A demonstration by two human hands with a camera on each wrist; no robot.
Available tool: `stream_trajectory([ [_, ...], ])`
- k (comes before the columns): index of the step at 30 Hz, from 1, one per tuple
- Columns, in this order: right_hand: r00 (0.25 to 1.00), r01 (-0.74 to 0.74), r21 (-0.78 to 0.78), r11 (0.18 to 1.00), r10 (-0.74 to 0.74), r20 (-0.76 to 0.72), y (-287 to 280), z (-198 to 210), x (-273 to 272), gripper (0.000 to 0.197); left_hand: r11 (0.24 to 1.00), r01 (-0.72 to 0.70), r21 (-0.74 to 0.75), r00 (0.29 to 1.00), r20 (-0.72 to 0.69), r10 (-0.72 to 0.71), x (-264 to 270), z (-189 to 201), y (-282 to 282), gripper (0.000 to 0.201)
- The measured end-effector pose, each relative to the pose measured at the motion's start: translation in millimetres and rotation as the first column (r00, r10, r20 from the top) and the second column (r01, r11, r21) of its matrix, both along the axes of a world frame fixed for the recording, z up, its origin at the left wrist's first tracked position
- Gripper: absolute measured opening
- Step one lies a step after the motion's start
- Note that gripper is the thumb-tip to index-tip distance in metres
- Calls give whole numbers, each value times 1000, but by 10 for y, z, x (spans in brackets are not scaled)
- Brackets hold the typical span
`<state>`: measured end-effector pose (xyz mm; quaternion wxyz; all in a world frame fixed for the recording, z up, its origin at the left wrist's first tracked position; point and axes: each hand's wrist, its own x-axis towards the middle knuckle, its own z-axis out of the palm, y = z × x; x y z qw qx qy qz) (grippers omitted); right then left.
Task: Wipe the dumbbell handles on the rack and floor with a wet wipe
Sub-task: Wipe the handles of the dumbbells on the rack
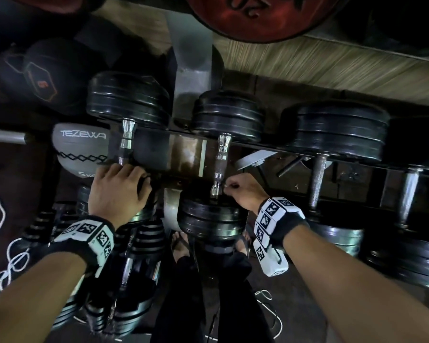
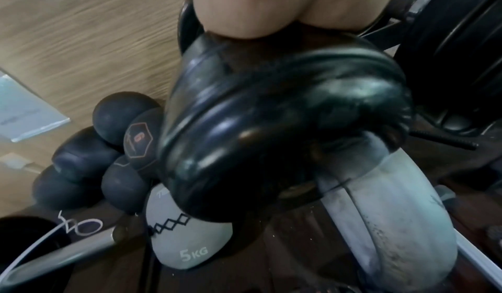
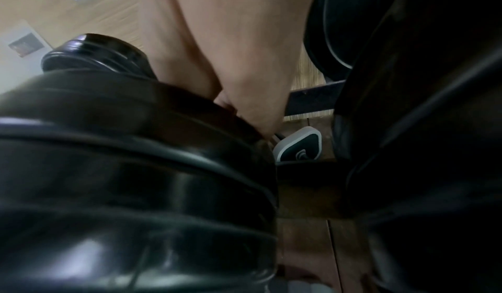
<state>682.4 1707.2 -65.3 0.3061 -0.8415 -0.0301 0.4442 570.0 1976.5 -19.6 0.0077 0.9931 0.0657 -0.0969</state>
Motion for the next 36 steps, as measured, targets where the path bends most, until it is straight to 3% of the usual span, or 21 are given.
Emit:
stream_trajectory([
  [5, 995, -2, 117, 993, -9, 99, -126, 275, -44, 10, 998, -59, -19, 996, 66, 60, 14, -15, -55, 28],
  [7, 992, -66, 172, 983, 47, 115, -83, 449, -93, 13, 998, -58, -19, 995, 79, 59, 5, -15, -56, 26],
  [10, 952, -150, 87, 985, 121, 281, 129, 495, -167, 15, 996, -79, -33, 993, 80, 82, 8, 6, -64, 26],
  [12, 927, -131, 20, 991, 115, 358, 249, 488, -187, 16, 995, -92, -36, 992, 80, 95, 4, 0, -54, 26],
  [16, 974, -100, 89, 991, 79, 213, 192, 516, -136, 17, 994, -100, -41, 991, 89, 104, -7, -18, -40, 24],
  [19, 945, -262, -40, 964, 265, 190, 269, 587, -34, 15, 992, -117, -44, 988, 93, 121, -1, -4, -30, 23],
  [22, 921, -294, -126, 947, 316, 226, 349, 570, -6, 17, 990, -126, -56, 987, 91, 131, -5, -7, -37, 23],
  [26, 941, -308, -86, 948, 316, 119, 322, 533, 1, 10, 988, -141, -59, 987, 73, 145, -4, 3, -31, 24],
  [31, 945, -242, -32, 970, 243, 221, 258, 676, -66, 16, 986, -156, -61, 985, 69, 160, -4, -15, -24, 23],
  [33, 962, -200, -16, 980, 199, 187, 228, 694, -99, 15, 985, -157, -66, 985, 65, 161, -12, -27, -20, 23],
  [36, 983, -141, -98, 985, 151, 104, 102, 596, -60, 15, 985, -157, -72, 985, 61, 162, -7, -26, -22, 23],
])
